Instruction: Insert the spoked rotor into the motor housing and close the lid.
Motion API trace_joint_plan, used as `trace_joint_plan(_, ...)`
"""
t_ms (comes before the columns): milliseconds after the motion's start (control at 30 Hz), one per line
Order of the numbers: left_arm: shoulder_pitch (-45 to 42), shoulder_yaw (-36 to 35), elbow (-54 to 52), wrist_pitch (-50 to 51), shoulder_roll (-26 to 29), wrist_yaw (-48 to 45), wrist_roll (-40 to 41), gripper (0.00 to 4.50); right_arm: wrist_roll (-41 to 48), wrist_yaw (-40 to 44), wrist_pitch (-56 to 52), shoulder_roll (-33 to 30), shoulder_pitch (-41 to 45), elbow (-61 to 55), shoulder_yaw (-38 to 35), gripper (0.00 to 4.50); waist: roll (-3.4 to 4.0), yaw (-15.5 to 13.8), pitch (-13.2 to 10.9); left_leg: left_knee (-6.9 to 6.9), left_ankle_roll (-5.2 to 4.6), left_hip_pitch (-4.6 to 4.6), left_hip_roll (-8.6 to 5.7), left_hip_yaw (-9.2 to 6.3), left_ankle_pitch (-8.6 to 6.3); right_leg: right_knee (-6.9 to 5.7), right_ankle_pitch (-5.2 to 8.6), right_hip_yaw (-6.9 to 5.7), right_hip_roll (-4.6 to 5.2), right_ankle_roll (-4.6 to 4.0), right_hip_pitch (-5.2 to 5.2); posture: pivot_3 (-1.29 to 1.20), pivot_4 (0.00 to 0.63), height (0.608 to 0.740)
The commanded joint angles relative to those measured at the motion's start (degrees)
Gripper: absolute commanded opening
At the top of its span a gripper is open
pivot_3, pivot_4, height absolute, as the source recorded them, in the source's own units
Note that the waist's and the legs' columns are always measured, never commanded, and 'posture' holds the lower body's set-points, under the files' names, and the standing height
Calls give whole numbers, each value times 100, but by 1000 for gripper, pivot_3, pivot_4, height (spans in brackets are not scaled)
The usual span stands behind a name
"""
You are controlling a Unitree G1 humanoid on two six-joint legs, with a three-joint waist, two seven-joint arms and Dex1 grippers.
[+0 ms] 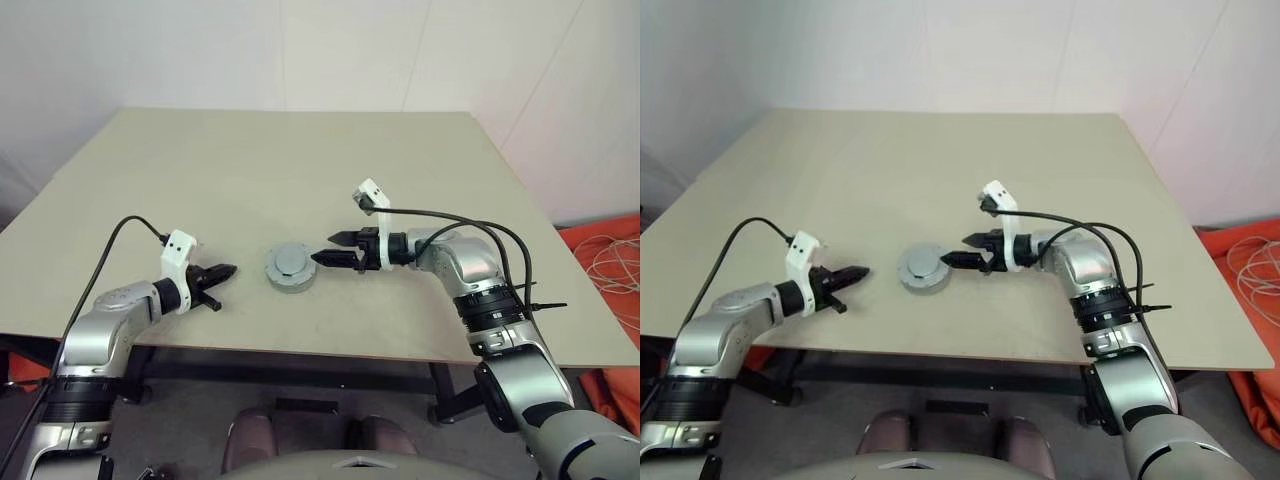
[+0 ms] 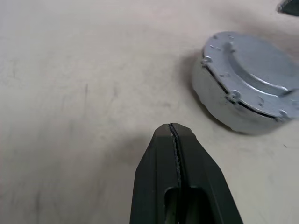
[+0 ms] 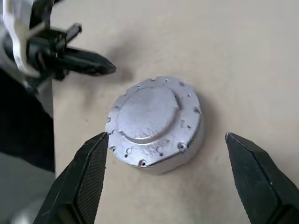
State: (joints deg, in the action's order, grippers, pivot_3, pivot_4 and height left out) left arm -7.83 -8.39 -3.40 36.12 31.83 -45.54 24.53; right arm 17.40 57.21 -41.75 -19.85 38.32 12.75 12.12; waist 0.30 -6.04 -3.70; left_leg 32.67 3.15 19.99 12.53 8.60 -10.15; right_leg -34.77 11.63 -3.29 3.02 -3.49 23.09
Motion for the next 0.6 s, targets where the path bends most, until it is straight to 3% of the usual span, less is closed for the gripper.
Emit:
trace_joint_plan(33, 177, -258, -503, -433, 183, -415, 280, 0, -203, 210, 727, 14, 153, -324, 284, 4490, -1, 21, 0, 0, 0, 0, 1, 0, 0, 0, 0, 0, 0, 0, 0, 0, 0, 740)
trace_joint_plan(600, 1138, -524, -1055, -1762, 502, -1492, 669, 0, -953, 271, 2159, 592, 529, 563, 862, 4490, -2, 69, 0, 7, -1, -3, 7, 0, -1, -4, -1, 1, -5, -2, -4, 0, 0, 740)
